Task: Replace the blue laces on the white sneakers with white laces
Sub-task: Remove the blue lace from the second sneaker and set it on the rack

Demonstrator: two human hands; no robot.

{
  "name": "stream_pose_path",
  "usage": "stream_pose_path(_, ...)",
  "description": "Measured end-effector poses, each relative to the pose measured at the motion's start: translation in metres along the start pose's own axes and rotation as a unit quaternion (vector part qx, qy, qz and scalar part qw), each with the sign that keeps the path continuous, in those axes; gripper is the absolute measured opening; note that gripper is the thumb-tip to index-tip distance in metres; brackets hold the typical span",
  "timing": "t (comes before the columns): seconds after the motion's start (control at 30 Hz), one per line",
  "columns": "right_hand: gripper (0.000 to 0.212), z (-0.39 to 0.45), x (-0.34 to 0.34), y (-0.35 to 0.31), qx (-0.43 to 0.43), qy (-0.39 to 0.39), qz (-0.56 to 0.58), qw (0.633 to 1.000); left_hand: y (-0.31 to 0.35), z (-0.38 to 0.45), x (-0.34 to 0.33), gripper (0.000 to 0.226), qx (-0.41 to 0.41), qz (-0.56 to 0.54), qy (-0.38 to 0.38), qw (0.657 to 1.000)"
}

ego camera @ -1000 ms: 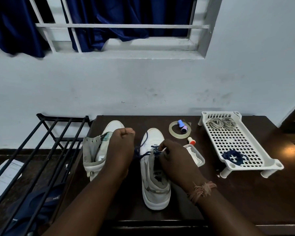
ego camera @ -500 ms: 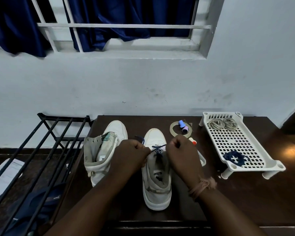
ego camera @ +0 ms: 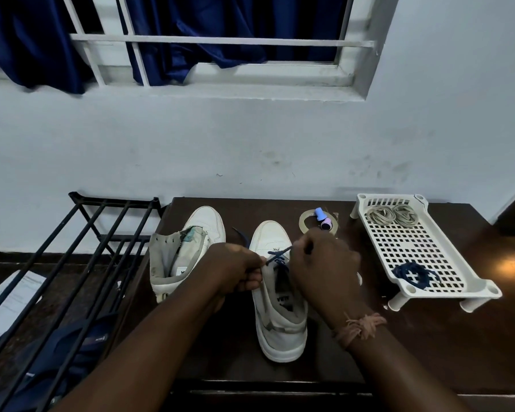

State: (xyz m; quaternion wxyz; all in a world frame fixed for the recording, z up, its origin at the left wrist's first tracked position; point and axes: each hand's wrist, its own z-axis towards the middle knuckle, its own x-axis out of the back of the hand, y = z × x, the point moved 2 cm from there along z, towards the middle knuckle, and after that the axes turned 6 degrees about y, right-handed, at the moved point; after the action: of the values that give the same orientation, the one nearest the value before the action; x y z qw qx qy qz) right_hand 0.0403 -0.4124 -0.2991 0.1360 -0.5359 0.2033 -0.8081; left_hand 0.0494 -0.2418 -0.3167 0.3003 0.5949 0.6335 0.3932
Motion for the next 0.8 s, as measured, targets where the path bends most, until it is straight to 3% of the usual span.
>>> stream_pose_path(0.07,0.012,0.006,0.007,0.004,-0.025,0.033,0.012,0.999,0.000,0.000,0.000,0.012,-0.009,0.007,0.001,1.000)
stream_pose_path(0.1,0.010,0.006,0.007,0.005,-0.007,0.024,-0.003,1.000,0.000,0.000,0.000,0.013,-0.014,0.007,0.001,1.000)
stream_pose_path(0.2,0.032,-0.006,-0.006,0.000,0.072,-0.073,-0.038,0.994,-0.001,0.000,0.000,0.012,-0.025,0.006,0.001,1.000)
stream_pose_path(0.3,0.022,-0.014,-0.015,-0.009,0.139,-0.050,-0.067,0.987,-0.001,-0.001,0.001,0.009,-0.039,0.008,0.005,0.999)
stream_pose_path(0.43,0.022,-0.004,-0.010,-0.008,0.093,-0.069,-0.085,0.990,-0.001,-0.003,0.001,0.010,-0.042,0.004,0.005,0.999)
stream_pose_path(0.57,0.010,0.005,0.010,-0.002,-0.042,0.021,0.014,0.999,-0.001,-0.002,0.000,0.011,-0.041,0.003,0.007,0.999)
stream_pose_path(0.63,0.010,0.004,0.009,-0.001,-0.037,-0.003,0.016,0.999,-0.001,-0.003,0.000,0.011,-0.043,0.002,0.008,0.999)
stream_pose_path(0.73,0.027,-0.005,-0.003,-0.005,0.029,-0.079,0.000,0.996,-0.001,-0.003,-0.001,0.012,-0.049,0.002,0.011,0.999)
stream_pose_path(0.8,0.021,-0.012,-0.013,-0.011,0.077,-0.096,-0.019,0.992,-0.001,-0.004,-0.002,0.012,-0.056,0.004,0.011,0.998)
